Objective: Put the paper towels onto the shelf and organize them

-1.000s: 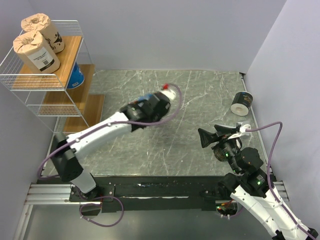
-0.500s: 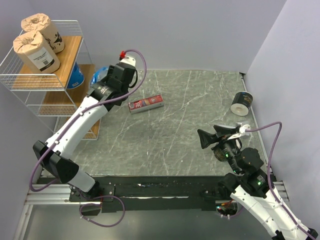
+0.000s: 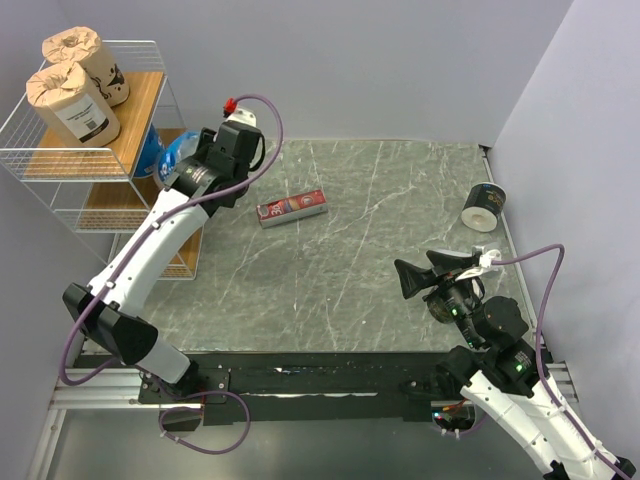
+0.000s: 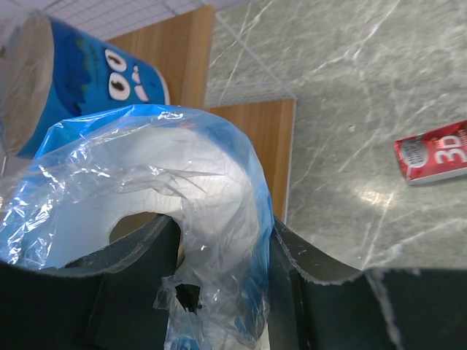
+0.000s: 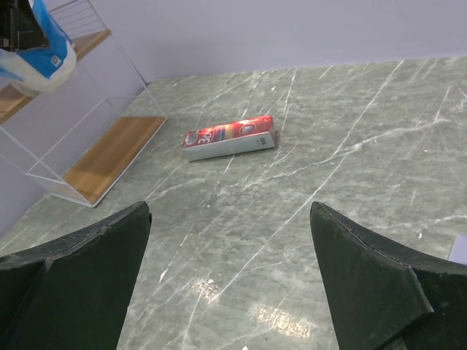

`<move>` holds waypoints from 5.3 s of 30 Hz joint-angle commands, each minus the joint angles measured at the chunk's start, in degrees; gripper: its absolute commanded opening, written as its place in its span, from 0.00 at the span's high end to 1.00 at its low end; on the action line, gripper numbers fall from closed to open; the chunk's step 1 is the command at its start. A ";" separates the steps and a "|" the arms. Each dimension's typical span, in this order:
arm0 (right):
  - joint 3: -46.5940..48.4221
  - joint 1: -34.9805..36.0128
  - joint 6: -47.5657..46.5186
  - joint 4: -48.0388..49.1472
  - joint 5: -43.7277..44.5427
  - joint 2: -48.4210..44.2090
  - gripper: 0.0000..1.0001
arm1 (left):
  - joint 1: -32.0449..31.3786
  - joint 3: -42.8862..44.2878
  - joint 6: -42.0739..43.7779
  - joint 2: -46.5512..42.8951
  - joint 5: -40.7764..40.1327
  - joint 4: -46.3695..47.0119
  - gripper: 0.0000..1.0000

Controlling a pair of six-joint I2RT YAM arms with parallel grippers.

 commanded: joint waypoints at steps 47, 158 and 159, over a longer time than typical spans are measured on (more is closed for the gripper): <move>2.87 0.34 -1.07 -0.52 0.76 -0.07 0.03 | 3.17 5.92 6.63 5.15 -19.61 5.30 0.24; 113.08 19.15 37.00 33.14 -21.56 134.58 0.51 | -5.54 14.18 -3.13 -4.33 -10.11 3.54 0.06; 113.08 19.15 36.73 32.88 -21.30 134.32 0.51 | -5.54 13.75 -3.04 -4.60 -9.85 3.72 0.06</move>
